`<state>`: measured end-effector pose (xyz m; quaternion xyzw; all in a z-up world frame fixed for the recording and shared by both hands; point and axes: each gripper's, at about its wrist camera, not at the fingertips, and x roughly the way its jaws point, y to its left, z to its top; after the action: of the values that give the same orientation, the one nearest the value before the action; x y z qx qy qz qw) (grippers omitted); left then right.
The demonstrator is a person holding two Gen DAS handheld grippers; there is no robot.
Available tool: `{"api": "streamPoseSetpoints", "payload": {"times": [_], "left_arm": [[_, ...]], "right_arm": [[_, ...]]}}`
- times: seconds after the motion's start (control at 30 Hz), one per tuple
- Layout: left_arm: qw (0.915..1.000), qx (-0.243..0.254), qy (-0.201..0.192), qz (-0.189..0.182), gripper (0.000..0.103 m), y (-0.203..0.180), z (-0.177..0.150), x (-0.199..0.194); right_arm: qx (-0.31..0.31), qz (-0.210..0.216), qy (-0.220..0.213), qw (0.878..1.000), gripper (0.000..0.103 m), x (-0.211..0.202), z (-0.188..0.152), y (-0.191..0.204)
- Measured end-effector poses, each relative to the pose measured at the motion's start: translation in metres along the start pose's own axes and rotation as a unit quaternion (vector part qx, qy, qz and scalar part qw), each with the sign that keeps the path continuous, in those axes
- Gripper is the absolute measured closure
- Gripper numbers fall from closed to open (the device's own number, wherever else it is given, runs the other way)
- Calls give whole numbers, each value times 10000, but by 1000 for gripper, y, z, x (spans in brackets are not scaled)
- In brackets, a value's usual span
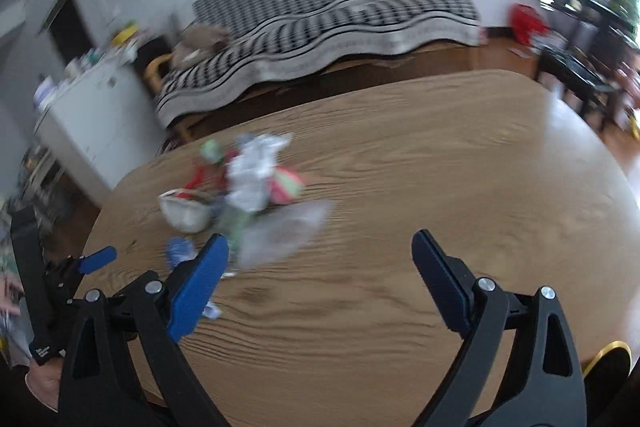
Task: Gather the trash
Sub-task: 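Move both tools back over the table, then grasp the white paper cup with the left tool while the right tool grasps the white tissue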
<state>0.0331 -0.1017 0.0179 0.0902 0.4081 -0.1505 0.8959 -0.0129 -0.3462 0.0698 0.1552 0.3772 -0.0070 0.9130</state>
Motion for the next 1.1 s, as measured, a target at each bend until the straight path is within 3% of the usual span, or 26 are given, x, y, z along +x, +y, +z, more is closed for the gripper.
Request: {"api": "streamPoseSetpoints", "payload": {"times": [0.1,0.23,0.37,0.5,0.67,0.77,0.83,0.87,0.9,0.97,1.1], "left_arm": [[9992,-380,-65,-83,7,36,-16,3],[9986,-377,-20,-370,7,44,-7,19],[9992,-255,-136,-265,7,46,5,40],[9987,-315,-92,-381,7,48,18,71],[9996,-171,105,-218,7,43,29,104],[9996,-176,88,-179,7,42,32,112],[9993,-242,132,-245,11,43,35,115],[9991,-276,165,-290,18,43,35,116],[9989,-304,188,-312,27,43,36,117],[9988,-322,215,-314,37,43,35,118],[9987,-392,115,-307,42,43,35,112]], "right_arm": [[-332,-9,53,9994,13,28,9,35],[-521,-81,44,9986,13,58,13,64],[-661,-187,24,9976,13,88,24,75],[-904,-394,34,9951,13,114,27,77],[-1112,-591,189,9919,14,148,30,79],[-1152,-654,231,9909,26,160,33,77],[-1046,-574,307,9924,48,163,34,71],[-1005,-513,352,9930,55,164,34,69],[-952,-478,375,9936,71,164,34,67],[-905,-463,367,9941,78,162,35,63],[-801,-313,177,9961,85,146,37,63]]}}
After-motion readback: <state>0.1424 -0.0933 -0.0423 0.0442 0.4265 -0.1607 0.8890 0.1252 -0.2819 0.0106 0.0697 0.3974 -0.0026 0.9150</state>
